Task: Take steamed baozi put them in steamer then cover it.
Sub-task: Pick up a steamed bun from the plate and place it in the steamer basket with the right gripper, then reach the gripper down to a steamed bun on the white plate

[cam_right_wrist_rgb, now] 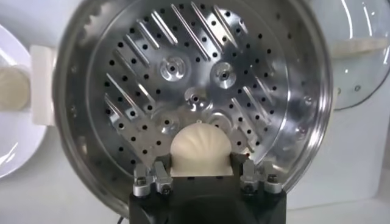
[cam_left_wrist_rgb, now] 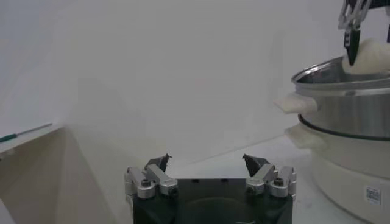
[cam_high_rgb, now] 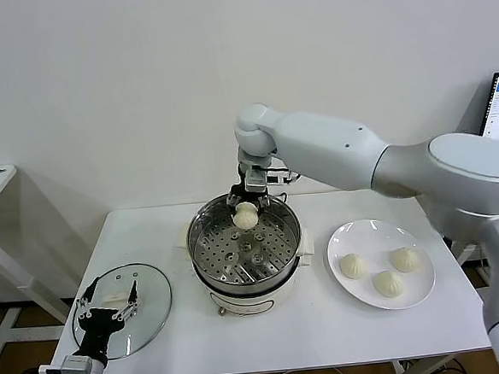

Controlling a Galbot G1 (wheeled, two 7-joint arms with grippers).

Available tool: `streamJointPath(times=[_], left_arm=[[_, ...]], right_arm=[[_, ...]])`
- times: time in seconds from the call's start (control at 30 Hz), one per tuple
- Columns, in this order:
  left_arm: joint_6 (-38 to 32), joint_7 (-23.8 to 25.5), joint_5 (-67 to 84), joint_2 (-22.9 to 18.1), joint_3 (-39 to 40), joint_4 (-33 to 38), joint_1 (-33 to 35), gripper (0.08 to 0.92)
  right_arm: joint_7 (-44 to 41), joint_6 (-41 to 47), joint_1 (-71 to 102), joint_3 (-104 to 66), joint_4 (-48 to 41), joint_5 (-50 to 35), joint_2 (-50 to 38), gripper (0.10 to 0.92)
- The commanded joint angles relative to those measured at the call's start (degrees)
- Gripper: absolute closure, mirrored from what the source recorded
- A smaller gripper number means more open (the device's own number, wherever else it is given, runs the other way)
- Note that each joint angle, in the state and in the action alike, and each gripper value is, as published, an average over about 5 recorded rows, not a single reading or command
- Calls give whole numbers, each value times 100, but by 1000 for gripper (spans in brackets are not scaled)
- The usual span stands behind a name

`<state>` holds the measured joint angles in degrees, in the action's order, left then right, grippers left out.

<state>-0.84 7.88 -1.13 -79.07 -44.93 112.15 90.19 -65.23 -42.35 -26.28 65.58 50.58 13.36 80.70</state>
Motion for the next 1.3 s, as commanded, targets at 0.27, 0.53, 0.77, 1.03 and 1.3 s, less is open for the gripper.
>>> streamJointPath(times=[0.27, 0.53, 0.77, 1.03, 1.3], left_arm=[[-18, 12, 2, -12, -7, -12, 5, 177], [-30, 12, 2, -22, -28, 1, 45, 177], [-36, -1, -11, -30, -1, 69, 126, 177], [-48, -34, -61, -41, 94, 225, 194, 177], [-64, -54, -118, -64, 139, 353, 280, 177]], right_arm=[[98, -79, 458, -421, -815, 531, 352, 372], [68, 62, 230, -392, -474, 103, 187, 223], [-321, 1116, -1271, 434, 1126, -1836, -1125, 203], [-751, 3339, -2165, 1262, 2617, -3174, -3324, 203], [-633, 5273, -514, 479, 2855, -2831, -4719, 203]])
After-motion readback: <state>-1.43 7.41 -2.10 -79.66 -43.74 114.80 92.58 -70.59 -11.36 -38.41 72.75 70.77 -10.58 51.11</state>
